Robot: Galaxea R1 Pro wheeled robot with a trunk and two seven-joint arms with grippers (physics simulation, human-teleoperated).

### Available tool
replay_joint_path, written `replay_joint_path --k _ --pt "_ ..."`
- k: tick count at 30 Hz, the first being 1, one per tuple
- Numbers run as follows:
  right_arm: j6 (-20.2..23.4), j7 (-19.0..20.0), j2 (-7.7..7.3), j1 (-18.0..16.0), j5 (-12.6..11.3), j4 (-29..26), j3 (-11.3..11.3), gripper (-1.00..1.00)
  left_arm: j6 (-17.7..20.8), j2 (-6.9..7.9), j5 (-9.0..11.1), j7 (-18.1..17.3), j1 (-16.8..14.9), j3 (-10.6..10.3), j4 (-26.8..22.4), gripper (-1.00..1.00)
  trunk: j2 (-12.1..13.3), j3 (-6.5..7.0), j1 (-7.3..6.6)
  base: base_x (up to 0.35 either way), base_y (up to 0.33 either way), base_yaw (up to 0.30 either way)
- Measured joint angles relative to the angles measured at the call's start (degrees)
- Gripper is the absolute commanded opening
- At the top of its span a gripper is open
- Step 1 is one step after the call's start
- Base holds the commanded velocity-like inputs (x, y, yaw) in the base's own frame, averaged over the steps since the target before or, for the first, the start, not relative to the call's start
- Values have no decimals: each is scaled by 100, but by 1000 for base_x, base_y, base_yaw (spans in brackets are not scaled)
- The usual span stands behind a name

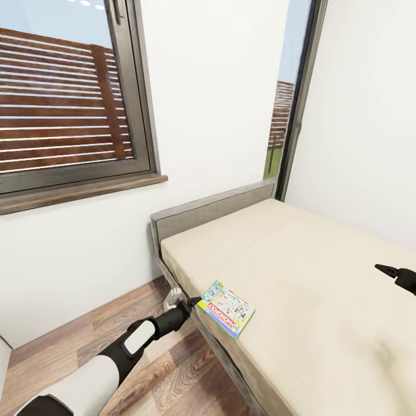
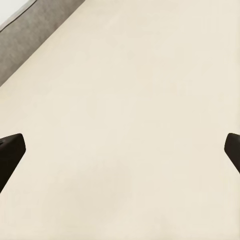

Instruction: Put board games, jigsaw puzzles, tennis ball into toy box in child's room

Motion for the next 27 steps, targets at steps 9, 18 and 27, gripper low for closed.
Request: replay_joint_path --k 9,18,27 --pt "0 0 0 0 0 0 0 100 -23 0 7 2 0 -1 33 100 0 0 0 0 0 0" --pt "0 1 0 0 -1 0 0 100 -30 0 11 3 -3 0 43 100 0 0 0 0 0 -67" --pt "0 1 0 0 -1 0 0 100 -31 0 17 3 -3 0 45 100 0 0 0 0 0 -79"
